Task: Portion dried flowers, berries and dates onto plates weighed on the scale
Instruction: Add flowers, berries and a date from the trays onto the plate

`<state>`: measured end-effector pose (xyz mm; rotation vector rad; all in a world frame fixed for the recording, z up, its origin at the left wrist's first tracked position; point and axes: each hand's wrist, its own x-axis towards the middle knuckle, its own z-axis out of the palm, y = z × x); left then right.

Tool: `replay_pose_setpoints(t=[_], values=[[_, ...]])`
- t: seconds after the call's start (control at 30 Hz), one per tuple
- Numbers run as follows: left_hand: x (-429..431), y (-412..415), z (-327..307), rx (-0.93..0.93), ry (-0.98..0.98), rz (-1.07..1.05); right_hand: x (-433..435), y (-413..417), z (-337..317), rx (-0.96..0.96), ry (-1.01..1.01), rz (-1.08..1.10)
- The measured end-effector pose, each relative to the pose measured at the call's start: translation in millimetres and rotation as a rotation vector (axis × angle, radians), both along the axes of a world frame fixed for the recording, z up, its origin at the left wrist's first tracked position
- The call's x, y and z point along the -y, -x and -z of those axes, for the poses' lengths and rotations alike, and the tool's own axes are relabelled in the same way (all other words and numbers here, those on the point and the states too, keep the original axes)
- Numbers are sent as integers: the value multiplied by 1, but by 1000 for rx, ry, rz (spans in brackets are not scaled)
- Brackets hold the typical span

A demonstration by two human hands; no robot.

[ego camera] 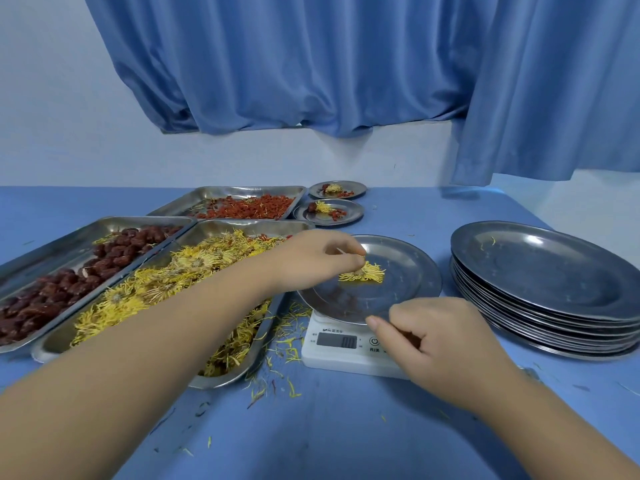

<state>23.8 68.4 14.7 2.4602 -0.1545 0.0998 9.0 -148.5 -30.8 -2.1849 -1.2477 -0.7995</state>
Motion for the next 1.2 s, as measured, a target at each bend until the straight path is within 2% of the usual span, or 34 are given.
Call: replay_pose_setpoints(t=[0.23,0.47,0.6,0.7,0.9,1.2], values=[[-51,39,0,123,23,-93,-12,14,-6,16,-70,-72],[-129,71,-25,155,-48,-309,-77,25,-21,-231,-57,-65],[-193,74,-44,240,29,-511,-108,27,-13,-177,-2,-9],[-242,73,-34,167,-67,-606,-113,30,-2,-114,56,39],[-308,63,1,-77,-506,-713,-115,32,2,-63,55,39],[-334,36,31,-287,-599,-724,-120,29,5,-33,40,-16]])
